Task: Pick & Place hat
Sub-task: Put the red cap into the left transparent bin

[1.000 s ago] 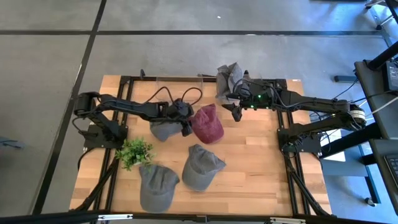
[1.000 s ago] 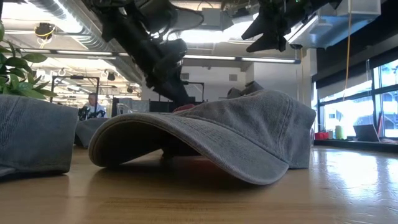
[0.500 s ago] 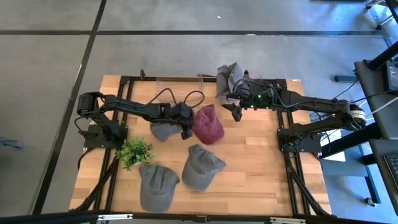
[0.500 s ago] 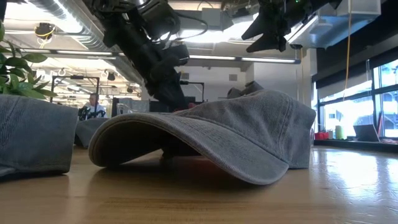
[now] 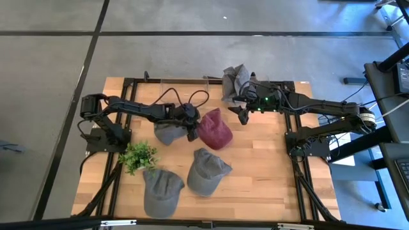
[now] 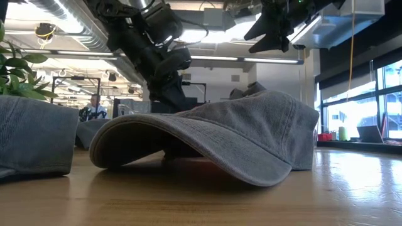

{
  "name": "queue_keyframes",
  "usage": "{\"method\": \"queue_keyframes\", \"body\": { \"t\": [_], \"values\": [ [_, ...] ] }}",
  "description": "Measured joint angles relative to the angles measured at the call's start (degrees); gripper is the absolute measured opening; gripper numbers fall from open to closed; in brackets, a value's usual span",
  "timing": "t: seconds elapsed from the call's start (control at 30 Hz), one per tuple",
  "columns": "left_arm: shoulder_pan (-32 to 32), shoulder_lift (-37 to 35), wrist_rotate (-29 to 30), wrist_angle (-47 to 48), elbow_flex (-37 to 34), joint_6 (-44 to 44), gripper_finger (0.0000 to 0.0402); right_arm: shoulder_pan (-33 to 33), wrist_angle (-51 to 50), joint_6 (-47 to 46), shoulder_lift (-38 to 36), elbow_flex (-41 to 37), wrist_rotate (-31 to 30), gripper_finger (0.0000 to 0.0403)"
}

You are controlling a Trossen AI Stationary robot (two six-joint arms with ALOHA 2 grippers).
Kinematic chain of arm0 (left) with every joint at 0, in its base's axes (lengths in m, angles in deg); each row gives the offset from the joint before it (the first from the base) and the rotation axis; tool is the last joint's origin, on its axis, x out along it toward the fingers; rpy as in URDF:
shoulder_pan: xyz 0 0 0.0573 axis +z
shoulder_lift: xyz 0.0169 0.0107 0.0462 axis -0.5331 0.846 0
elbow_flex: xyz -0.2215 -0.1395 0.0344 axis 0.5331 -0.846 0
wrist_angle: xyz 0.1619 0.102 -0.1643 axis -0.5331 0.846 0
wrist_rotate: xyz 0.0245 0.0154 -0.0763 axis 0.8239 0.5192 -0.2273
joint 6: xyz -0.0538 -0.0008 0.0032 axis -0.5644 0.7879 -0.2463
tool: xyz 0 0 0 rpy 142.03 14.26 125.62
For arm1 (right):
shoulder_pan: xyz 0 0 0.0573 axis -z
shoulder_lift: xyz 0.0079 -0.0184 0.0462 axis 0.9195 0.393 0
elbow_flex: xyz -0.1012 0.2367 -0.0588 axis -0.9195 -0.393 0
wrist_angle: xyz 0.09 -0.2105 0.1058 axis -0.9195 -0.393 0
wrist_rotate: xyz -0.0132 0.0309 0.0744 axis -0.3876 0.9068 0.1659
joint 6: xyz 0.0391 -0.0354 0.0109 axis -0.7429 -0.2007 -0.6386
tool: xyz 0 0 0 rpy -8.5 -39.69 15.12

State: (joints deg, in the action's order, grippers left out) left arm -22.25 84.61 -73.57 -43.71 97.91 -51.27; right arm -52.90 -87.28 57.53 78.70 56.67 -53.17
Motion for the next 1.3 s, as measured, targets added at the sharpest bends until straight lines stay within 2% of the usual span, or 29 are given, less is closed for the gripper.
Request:
{"method": "queue_keyframes", "body": {
  "t": [0.67, 0.93, 1.3],
  "values": [
    [-1.7, 0.2, 0.1, -0.4, 0.0, 3.7, 0.0031, 0.0, -0.1, 0.2, 0.0, 0.0, 0.0, 0.0273],
    [-1.8, 0.2, 0.0, -0.4, 0.0, 3.4, 0.0071, 0.0, -0.9, 0.2, 0.0, 0.0, 0.0, 0.0273],
    [-1.9, 0.2, -0.8, -0.3, 0.0, 0.0, 0.0161, 0.0, -1.0, 1.6, 0.0, 0.0, 0.0, 0.0273]
  ]
}}
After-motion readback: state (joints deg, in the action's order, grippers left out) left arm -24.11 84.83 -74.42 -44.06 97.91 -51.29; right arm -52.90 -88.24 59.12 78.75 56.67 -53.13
